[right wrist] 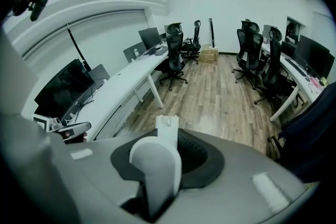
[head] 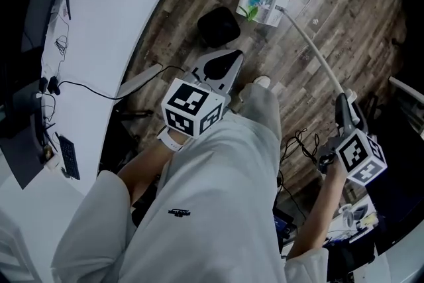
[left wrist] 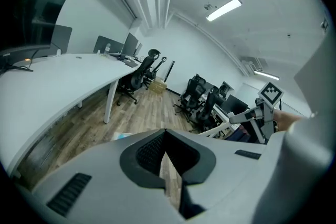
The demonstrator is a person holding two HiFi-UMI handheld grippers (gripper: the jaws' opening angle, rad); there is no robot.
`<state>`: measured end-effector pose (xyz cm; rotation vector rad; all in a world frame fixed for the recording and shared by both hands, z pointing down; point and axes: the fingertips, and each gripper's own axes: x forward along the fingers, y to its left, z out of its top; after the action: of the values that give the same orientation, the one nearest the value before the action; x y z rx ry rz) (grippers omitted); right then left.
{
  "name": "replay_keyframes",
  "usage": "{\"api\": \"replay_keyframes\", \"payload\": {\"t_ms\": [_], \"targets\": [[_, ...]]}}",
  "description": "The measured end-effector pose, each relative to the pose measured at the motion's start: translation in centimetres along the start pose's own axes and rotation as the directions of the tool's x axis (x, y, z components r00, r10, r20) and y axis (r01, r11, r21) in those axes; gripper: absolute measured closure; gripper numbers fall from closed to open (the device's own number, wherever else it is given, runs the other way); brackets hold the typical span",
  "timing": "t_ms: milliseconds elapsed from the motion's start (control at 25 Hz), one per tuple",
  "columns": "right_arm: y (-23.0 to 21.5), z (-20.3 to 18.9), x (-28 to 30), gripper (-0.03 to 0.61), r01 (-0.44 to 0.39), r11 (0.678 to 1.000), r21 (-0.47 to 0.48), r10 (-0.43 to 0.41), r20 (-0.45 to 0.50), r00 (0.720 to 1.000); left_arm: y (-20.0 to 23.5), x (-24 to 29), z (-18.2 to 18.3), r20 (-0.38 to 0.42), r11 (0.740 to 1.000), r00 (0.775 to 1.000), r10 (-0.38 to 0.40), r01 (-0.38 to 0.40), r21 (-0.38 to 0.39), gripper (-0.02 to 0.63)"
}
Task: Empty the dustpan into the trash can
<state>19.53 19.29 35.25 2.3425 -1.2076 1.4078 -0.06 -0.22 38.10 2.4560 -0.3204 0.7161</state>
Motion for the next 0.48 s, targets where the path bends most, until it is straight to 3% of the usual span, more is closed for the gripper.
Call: {"api": "replay_keyframes", "payload": {"t_ms": [240,480], "targets": [[1.8,0.5,-1.4,0.462,-0.051,0.996,-0.076,0.051,-0.003,0.999,1.2,-2.0,0.0,0.038,0.996,0.995,0.087,-0.086,-0.013,0.607],[4.6,1.2,-1.6,0.462,-0.104,0.968,-0.229,0.106,0.0,0.994,0.4,-3.7,0.3,0.102,0.988,0.983,0.151,-0.146,-0.052,0.607]]}}
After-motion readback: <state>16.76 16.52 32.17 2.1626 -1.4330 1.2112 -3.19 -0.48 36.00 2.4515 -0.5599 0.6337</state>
